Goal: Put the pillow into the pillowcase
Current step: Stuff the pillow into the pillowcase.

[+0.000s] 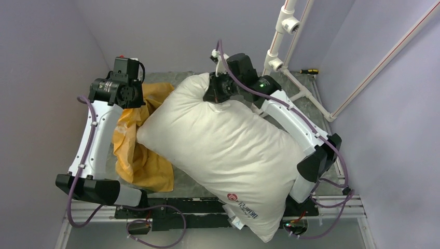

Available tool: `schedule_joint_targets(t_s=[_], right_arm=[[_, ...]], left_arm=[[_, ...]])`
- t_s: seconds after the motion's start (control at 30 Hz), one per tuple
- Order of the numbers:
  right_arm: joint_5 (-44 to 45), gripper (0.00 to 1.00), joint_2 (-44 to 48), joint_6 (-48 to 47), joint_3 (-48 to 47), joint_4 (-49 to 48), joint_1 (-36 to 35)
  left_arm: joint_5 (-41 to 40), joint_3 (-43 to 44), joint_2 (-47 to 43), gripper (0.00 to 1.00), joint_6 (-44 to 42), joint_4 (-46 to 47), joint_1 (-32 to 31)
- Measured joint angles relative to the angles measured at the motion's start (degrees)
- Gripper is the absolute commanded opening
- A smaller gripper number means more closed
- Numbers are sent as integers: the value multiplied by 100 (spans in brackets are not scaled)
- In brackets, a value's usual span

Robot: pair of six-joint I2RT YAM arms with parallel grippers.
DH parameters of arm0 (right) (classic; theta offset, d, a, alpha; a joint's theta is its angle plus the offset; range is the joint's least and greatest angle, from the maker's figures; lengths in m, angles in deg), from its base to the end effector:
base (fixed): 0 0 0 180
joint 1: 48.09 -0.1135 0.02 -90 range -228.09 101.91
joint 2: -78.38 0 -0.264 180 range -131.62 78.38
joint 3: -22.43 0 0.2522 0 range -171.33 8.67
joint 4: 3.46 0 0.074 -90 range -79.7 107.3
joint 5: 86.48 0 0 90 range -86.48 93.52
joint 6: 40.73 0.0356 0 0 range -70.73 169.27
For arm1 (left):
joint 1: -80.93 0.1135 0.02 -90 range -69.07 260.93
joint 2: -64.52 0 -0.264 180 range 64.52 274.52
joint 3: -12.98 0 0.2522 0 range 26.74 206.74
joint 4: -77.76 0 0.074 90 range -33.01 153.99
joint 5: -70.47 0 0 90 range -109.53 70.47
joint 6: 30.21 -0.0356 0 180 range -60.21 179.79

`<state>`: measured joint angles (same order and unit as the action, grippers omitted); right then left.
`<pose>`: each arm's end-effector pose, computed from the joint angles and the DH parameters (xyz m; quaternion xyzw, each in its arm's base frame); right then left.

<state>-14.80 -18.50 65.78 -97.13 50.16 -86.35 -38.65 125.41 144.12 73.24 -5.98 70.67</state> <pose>0.2889 0.2421 0.4174 -0.2391 0.8288 0.3468 0.3684 0.2502 -0.0334 0.4264 -0.0814 0.9274 0.0854 0.3550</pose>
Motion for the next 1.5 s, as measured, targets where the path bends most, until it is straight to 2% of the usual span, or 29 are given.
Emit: schedule_joint_targets(t_s=[0.13,0.3,0.57,0.67,0.83,0.87,0.9,0.93,1.0,1.03,1.07,1.2,1.4,1.5], right_arm=[[326,0,-87,17,-48,-74,-415],[1202,0,-94,-24,22,-463,-951],[2643,0,-188,-372,-372,-793,-960],[3075,0,-192,-442,-369,-1108,-951],[3484,0,-203,-455,-28,-1856,-942],[3491,0,-203,-448,122,-2044,-935],[3484,0,-216,-428,240,-2166,-931],[3469,0,-251,-402,352,-2295,-929],[3405,0,-424,-326,433,-2433,-922],[3366,0,-520,-293,433,-2492,-918],[3296,0,-623,-258,437,-2546,-916],[3064,0,-750,-168,680,-2752,-892],[2798,0,-750,-57,697,-2793,-815],[2656,0,-750,-9,684,-2778,-782]], left_arm=[[372,221,98,0,387,-55,4],[1145,772,575,0,1060,28,7],[2450,1211,1038,0,2496,1012,4],[2643,1010,966,0,2924,1464,4],[2625,157,627,0,3399,1943,4],[2577,-42,535,2,3440,2017,7],[2533,-247,439,10,3453,2090,7],[2511,-452,330,23,3453,2142,20],[2487,-723,181,54,3370,2175,81],[2485,-767,153,63,3250,2138,127],[2481,-769,146,67,3121,2100,184],[2315,-555,205,71,2332,1735,463],[2081,-184,273,66,931,1399,568],[2079,-192,278,65,549,1399,553]])
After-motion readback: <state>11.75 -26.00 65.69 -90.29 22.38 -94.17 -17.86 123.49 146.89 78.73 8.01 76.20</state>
